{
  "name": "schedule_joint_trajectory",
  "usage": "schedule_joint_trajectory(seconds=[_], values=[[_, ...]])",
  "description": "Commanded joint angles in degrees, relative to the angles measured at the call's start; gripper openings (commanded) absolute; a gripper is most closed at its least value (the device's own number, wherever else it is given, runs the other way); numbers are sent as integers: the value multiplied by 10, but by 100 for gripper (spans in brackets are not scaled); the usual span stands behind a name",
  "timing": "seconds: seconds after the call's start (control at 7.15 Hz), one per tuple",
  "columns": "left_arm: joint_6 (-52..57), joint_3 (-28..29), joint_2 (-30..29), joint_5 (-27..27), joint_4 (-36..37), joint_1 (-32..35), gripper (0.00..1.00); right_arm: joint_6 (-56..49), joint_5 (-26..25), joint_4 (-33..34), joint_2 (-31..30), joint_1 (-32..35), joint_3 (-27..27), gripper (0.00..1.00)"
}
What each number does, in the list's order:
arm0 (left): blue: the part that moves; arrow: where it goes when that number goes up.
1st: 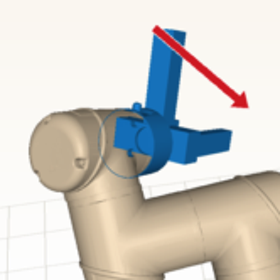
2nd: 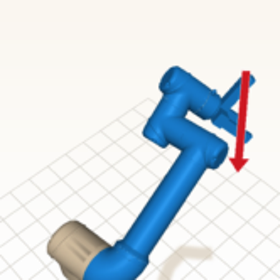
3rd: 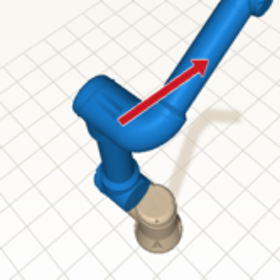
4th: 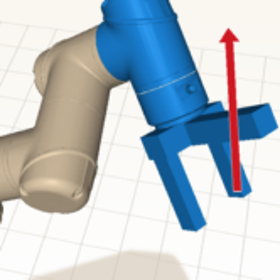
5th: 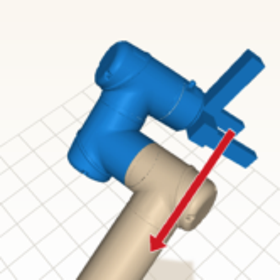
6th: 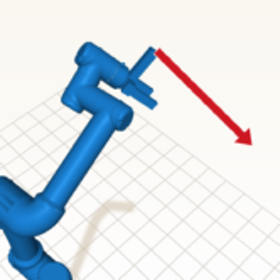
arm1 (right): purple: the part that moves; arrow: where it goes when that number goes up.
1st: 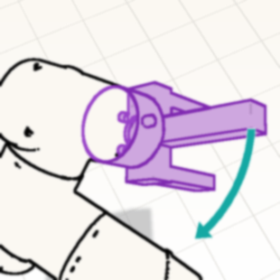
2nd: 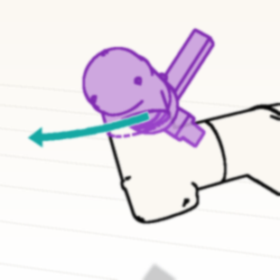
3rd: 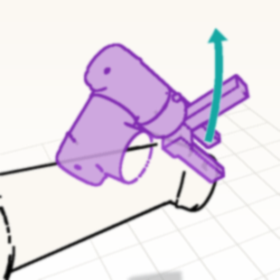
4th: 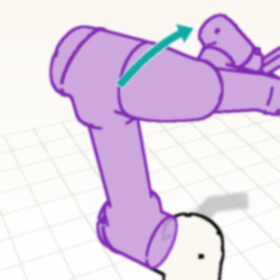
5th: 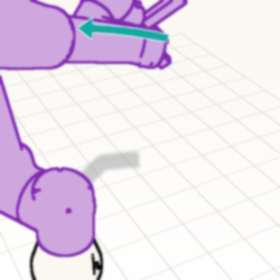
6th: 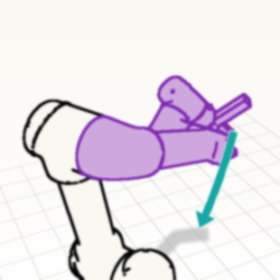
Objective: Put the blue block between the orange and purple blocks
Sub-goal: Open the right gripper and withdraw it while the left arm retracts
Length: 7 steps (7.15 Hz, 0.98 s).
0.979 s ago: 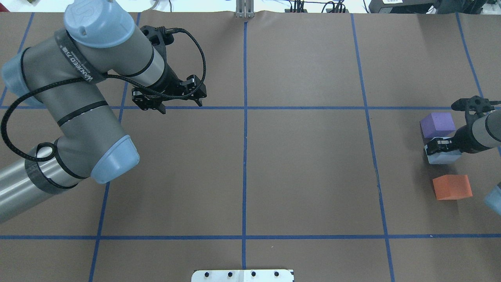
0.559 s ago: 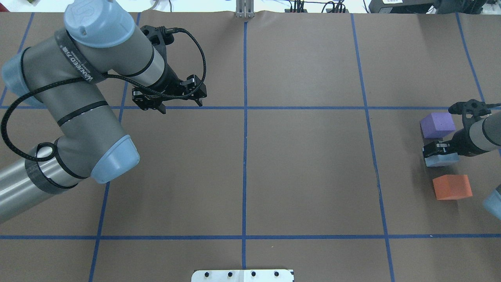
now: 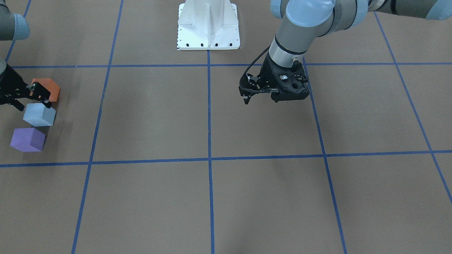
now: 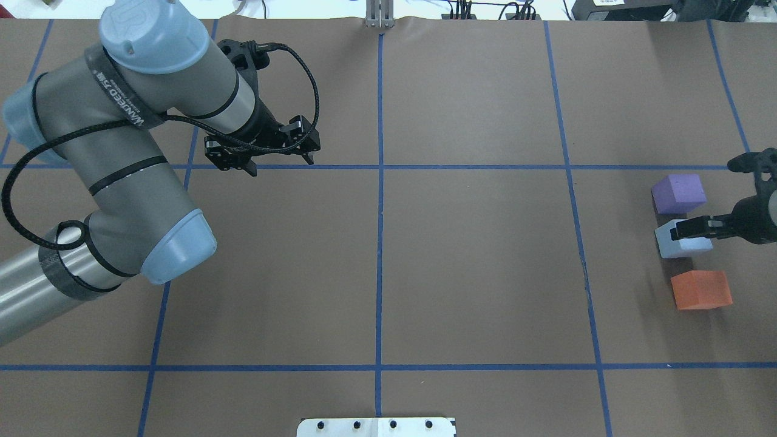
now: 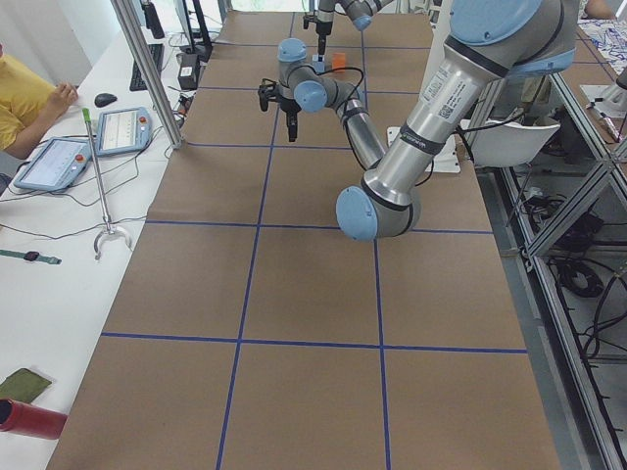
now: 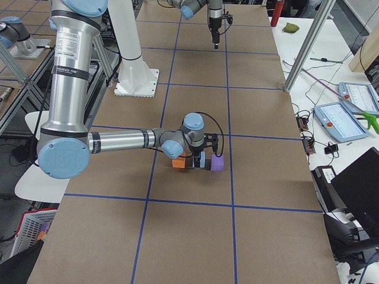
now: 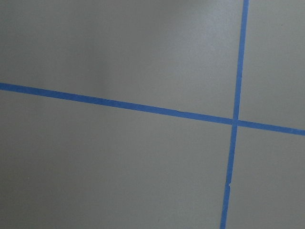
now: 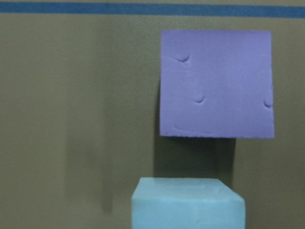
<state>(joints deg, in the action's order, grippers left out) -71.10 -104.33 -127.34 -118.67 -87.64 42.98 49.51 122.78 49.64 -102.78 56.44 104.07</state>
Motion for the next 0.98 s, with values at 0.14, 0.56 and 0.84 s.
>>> schedule_joint_trajectory(seconds=[0.14,0.56,0.84], values=[[8,-6,4,-6,1,4,100,-113,113,49,-10,166,23,100],[191,-81,131,-9,4,67,100,-276,119,286,108,251,20,100],[385,-88,243,-94,2,200,100,-319,119,344,137,264,20,100]])
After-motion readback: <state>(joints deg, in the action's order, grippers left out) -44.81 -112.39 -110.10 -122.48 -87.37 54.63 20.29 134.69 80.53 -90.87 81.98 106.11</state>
